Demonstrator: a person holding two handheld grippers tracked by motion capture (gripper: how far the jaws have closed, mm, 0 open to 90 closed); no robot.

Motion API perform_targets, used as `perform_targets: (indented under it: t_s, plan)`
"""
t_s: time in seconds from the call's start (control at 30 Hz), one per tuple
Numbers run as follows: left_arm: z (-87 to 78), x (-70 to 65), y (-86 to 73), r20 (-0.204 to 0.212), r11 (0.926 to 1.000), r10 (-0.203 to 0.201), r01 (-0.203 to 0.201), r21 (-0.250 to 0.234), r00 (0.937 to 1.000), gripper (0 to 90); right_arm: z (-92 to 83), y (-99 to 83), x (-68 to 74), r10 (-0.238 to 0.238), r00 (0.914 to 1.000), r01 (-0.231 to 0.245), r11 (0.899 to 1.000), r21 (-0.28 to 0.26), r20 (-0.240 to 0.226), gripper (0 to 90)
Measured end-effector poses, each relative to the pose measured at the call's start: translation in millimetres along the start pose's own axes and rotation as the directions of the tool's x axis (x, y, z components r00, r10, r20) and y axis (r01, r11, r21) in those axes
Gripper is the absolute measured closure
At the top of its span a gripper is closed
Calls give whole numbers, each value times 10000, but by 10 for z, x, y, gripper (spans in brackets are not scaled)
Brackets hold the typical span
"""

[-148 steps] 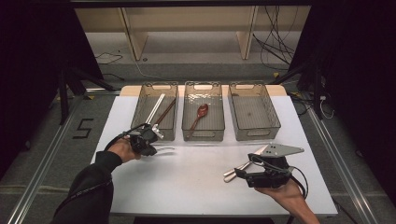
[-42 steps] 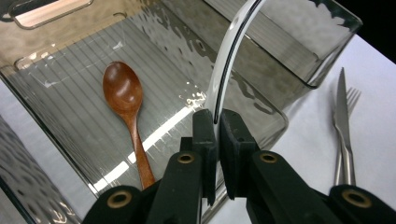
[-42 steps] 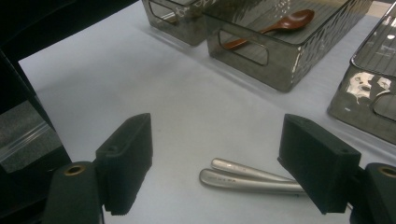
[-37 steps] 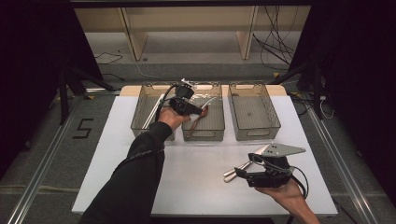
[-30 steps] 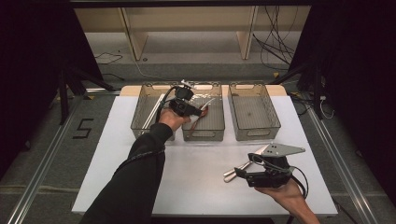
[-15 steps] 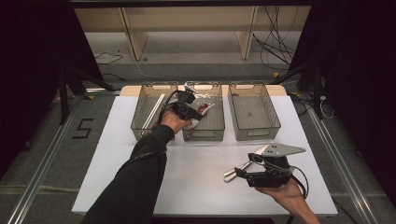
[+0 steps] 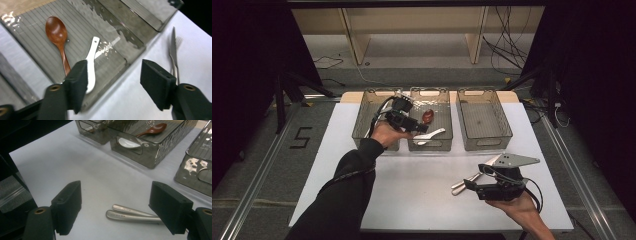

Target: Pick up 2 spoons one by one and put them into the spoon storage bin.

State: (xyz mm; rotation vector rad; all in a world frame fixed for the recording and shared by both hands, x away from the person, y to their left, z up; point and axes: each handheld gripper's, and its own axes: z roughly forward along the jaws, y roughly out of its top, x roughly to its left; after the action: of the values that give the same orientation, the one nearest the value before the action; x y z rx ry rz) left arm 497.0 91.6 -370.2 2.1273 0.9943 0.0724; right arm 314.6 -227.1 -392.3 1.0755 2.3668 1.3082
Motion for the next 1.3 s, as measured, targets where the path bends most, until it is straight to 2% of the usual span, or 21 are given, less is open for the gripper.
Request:
perform_targets:
  t_s: [0.13,0.27,0.33,0.53,0.6,0.7,0.83,1.07,1.3]
  plan:
    - [-173,-13,-194,-69,9994,252,-254,-245,9997,301,8,-3,-14,34,10000,-34,10000,31,51,267]
    - [-303,-8,-358,-361,9981,262,-281,-549,9990,269,24,-1,-8,10,10000,-11,10000,84,67,267]
    - [-359,-10,-423,-368,9968,313,-339,-726,9988,263,33,-3,-5,2,10000,-3,9999,138,64,267]
    - [-513,-20,-654,-439,9904,72,-132,-1377,9990,232,52,-11,-17,18,10000,-20,9998,201,95,267]
    - [-556,-25,-726,-312,9867,-91,39,-1628,9995,226,55,-11,-22,17,9999,-20,9998,216,130,267]
    - [-598,-49,-804,-299,9846,-108,54,-1748,9995,219,49,-12,-27,49,9998,-52,9998,200,171,267]
    - [-666,-107,-907,-251,9830,60,-105,-1831,9997,204,67,-18,-36,61,9998,-67,9996,268,198,267]
    - [-790,-187,-1036,-123,9733,371,-390,-2261,9992,203,88,-18,-35,36,9998,-44,9995,325,219,267]
    - [-840,-223,-1178,-357,9755,451,-517,-2137,9983,196,94,-18,-53,66,9996,-75,9994,334,264,270]
